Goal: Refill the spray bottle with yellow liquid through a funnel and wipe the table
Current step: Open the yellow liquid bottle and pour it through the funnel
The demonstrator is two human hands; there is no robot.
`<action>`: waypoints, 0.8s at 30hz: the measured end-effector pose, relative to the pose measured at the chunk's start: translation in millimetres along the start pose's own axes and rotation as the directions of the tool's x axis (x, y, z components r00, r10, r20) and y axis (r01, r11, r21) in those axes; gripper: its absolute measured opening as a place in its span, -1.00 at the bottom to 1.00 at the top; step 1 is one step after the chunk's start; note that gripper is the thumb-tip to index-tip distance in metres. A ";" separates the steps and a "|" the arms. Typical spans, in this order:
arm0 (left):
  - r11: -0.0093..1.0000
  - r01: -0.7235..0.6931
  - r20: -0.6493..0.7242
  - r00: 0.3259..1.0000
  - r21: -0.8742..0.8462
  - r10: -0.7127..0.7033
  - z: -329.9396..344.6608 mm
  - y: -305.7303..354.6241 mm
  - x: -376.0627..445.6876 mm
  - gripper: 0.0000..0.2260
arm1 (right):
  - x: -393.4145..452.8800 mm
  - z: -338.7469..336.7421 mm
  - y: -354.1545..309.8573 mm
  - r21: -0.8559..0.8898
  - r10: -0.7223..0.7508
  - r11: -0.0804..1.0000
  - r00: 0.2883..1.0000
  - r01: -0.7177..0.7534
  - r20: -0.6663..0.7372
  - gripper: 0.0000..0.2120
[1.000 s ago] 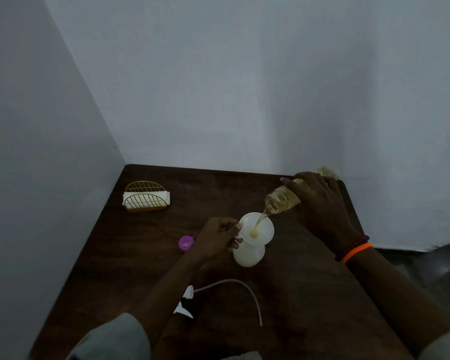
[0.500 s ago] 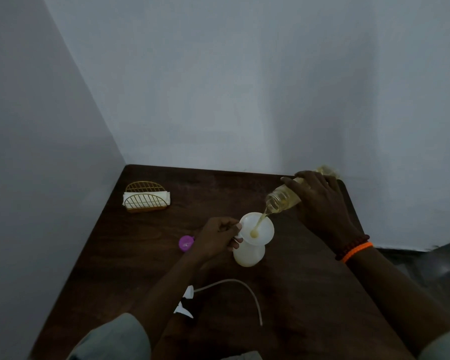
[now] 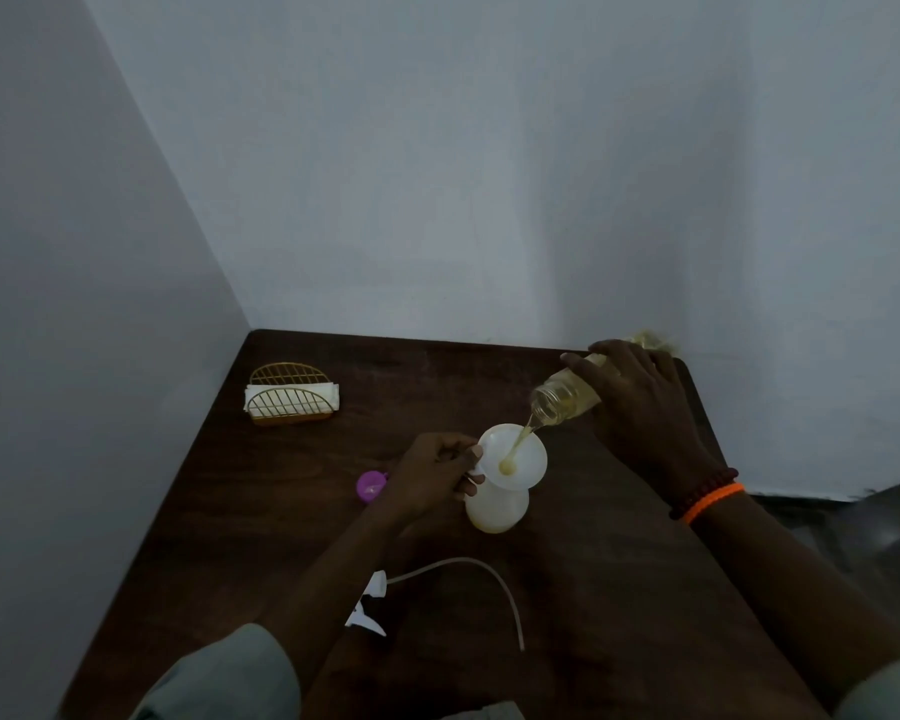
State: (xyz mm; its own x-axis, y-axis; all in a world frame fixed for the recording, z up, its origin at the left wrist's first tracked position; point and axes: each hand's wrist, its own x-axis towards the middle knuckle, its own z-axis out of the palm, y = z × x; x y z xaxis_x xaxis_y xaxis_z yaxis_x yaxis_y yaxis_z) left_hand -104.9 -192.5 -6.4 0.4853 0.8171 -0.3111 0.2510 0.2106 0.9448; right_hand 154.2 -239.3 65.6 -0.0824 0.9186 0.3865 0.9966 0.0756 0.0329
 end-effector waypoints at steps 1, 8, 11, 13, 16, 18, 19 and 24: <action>1.000 -0.002 0.001 1.000 0.000 0.002 0.0 0.0 0.0 -0.83 | 0.0 0.1 0.1 0.000 0.001 1.000 1.000 -0.001 0.005 -0.40; 1.000 -0.014 0.004 1.000 0.002 0.014 0.5 2.5 -1.4 -0.82 | 1.1 -0.9 1.3 -0.012 0.010 1.000 1.000 -0.010 0.017 -0.38; 1.000 -0.012 0.007 1.000 0.011 0.012 0.0 2.2 -1.6 -0.82 | 1.4 -2.4 0.3 -0.017 0.009 1.000 1.000 -0.009 0.010 -0.38; 1.000 -0.009 0.005 1.000 -0.002 0.009 0.2 2.4 -2.2 -0.82 | 1.8 -3.1 0.0 -0.018 0.013 1.000 1.000 -0.013 0.014 -0.38; 1.000 -0.004 0.002 1.000 -0.012 0.005 0.2 3.1 -3.2 -0.82 | 1.2 -3.1 0.2 -0.015 0.013 1.000 1.000 -0.012 0.028 -0.38; 1.000 0.001 0.006 1.000 -0.010 0.000 0.2 3.0 -2.6 -0.82 | 1.0 -3.1 0.6 -0.010 0.013 1.000 0.999 -0.013 0.033 -0.38; 1.000 0.003 0.005 1.000 -0.012 -0.003 0.3 2.8 -2.3 -0.82 | 1.2 -3.6 0.7 -0.010 0.015 1.000 0.999 -0.015 0.034 -0.38; 1.000 -0.006 0.014 1.000 -0.023 0.007 0.7 3.0 -3.2 -0.85 | 2.5 -5.9 -0.1 -0.010 0.015 1.000 1.000 -0.015 0.027 -0.39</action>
State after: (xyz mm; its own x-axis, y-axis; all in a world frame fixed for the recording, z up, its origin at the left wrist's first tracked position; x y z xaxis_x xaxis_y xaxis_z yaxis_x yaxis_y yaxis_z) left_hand -105.1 -194.9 -2.6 0.4983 0.8112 -0.3061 0.2290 0.2174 0.9488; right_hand 153.8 -239.3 72.0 -0.0674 0.9297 0.3620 0.9977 0.0583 0.0359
